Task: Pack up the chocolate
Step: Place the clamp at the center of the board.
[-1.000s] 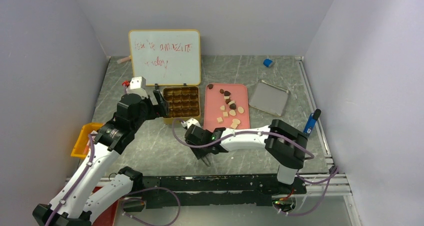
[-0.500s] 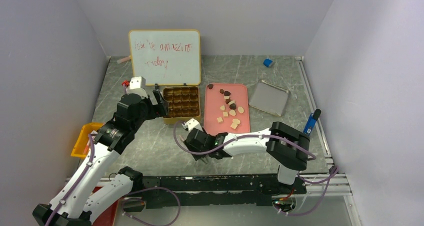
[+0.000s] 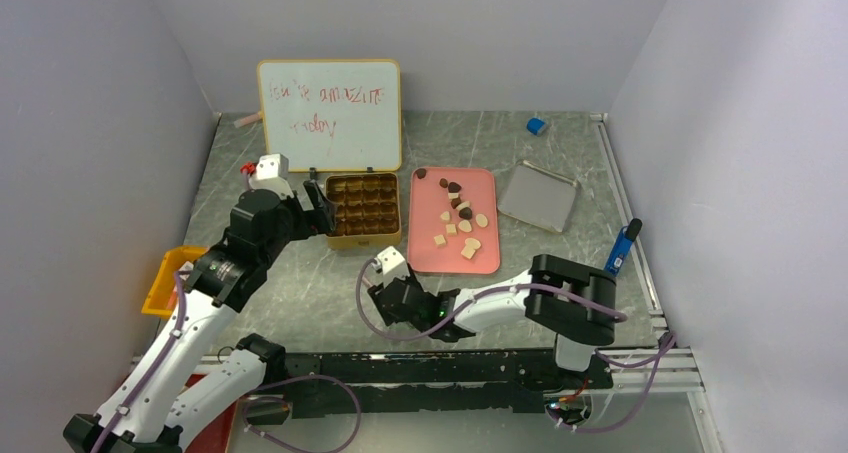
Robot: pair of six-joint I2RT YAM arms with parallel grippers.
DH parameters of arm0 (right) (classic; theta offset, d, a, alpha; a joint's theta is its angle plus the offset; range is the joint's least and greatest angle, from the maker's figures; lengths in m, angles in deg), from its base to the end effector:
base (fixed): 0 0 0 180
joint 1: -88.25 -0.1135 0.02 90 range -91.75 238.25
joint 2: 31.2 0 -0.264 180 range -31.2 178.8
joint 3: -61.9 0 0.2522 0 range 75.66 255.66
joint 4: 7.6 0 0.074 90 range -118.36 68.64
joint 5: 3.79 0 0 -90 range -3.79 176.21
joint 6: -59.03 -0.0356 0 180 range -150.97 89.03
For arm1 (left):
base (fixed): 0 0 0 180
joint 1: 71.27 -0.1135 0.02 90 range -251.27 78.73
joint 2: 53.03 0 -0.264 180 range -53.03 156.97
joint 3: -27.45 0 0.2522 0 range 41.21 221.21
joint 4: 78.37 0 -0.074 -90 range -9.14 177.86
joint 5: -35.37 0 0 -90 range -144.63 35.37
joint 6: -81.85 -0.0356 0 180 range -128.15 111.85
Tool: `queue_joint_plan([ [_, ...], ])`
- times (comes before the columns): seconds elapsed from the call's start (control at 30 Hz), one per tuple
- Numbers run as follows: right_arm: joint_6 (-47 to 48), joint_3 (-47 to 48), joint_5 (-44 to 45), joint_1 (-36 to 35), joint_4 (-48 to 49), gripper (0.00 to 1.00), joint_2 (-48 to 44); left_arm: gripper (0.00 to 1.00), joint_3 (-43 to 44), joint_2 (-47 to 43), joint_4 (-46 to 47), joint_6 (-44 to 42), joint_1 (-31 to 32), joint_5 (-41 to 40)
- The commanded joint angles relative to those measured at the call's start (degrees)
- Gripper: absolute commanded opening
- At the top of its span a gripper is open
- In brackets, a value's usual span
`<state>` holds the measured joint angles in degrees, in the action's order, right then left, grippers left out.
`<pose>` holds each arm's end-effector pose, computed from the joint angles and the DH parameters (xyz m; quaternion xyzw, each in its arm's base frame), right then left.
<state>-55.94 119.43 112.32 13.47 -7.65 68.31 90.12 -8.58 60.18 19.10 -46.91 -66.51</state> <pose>0.1017 0.3141 0.1342 -0.2915 0.8459 0.1698 0.4130 0.1589 -0.0639 0.3343 -0.0779 0.8288 -0.1605 0.5303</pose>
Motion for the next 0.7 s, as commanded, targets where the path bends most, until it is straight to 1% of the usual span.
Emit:
queue_joint_plan([
  [0.0, -1.6, -3.5, 1.4, -1.1, 5.7, 0.59, 5.2, 0.97, 1.1, -0.8, 0.8, -0.3, 0.2, -0.3],
  [0.13, -3.0, -4.8, 2.5, -2.1, 8.2, 0.59, 7.3, 0.97, 1.3, -0.8, 0.6, -0.4, 0.2, -0.3],
  [0.33, -5.9, -6.7, 5.4, -4.0, 8.5, 0.59, 8.6, 0.97, 1.2, -0.8, 0.7, -0.5, 0.2, -0.2],
  [0.67, -6.5, -9.8, 5.7, -4.7, 8.5, 0.59, 6.2, 0.97, 1.5, -0.7, 0.5, -0.2, 0.2, 0.1],
])
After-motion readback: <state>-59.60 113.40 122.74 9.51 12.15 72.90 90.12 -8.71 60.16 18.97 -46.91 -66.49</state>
